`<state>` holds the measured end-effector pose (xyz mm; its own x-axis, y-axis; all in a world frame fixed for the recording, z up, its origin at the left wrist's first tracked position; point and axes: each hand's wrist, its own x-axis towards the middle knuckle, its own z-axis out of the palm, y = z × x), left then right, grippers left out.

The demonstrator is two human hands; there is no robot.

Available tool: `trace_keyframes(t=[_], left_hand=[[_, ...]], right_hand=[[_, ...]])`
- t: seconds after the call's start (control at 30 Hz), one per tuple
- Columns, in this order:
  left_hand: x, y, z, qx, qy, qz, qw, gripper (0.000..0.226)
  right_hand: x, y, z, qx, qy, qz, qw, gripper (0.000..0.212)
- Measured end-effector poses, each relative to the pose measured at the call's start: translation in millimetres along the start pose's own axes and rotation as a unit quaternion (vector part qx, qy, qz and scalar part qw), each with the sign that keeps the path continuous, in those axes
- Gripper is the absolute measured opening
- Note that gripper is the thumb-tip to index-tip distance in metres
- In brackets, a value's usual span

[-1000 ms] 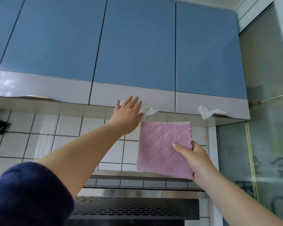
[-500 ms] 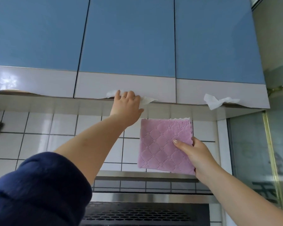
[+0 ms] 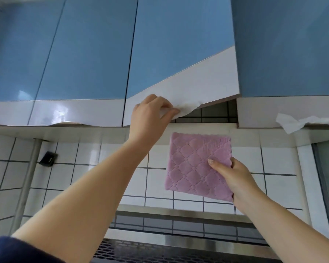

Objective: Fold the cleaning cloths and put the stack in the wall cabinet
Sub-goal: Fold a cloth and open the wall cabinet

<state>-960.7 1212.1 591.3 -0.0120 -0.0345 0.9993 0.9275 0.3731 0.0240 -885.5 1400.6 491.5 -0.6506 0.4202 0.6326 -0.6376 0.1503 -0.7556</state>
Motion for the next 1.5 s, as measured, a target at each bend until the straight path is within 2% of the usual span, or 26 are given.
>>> trace_keyframes(t=[0.27,0.53,0.83,1.03,1.1,1.17,1.23,1.33,1.4,1.5], left_hand=[[-4,-25,-69,-0.009,0.021,0.006,1.000,0.010],[-13,-66,-128,-0.082,0.062,-0.077,0.992,0.010],[-18,-96,-151,-0.112,0.074,-0.146,0.980,0.011],[-19,-85,-146,-0.141,0.054,-0.149,0.977,0.011],[-25,-84,-143,-0.130,0.052,-0.148,0.979,0.019],[-41,-85,-138,-0.110,0.065,-0.150,0.980,0.044],[-65,-76,-130,-0.179,0.059,-0.213,0.959,0.065],[-95,-59,-112,-0.360,-0.020,-0.304,0.882,0.065],[-102,-55,-102,-0.405,-0.070,-0.300,0.861,0.064],[-95,-49,-90,-0.422,-0.138,-0.246,0.862,0.068]], right_hand=[[-3,-19,59,0.026,-0.019,-0.030,0.999,0.017],[-14,-35,127,0.016,-0.030,-0.048,0.998,0.012],[-32,-45,159,0.015,-0.037,-0.055,0.998,0.012],[-38,-55,167,0.012,-0.030,-0.057,0.998,0.011],[-39,-57,166,0.013,-0.029,-0.060,0.998,0.011],[-41,-59,163,0.007,-0.027,-0.065,0.997,0.011],[-41,-61,156,0.004,-0.021,-0.067,0.998,0.011],[-36,-61,142,-0.008,-0.010,-0.069,0.998,0.011],[-32,-61,133,-0.017,-0.005,-0.068,0.998,0.011],[-22,-59,119,-0.029,-0.007,-0.062,0.998,0.012]])
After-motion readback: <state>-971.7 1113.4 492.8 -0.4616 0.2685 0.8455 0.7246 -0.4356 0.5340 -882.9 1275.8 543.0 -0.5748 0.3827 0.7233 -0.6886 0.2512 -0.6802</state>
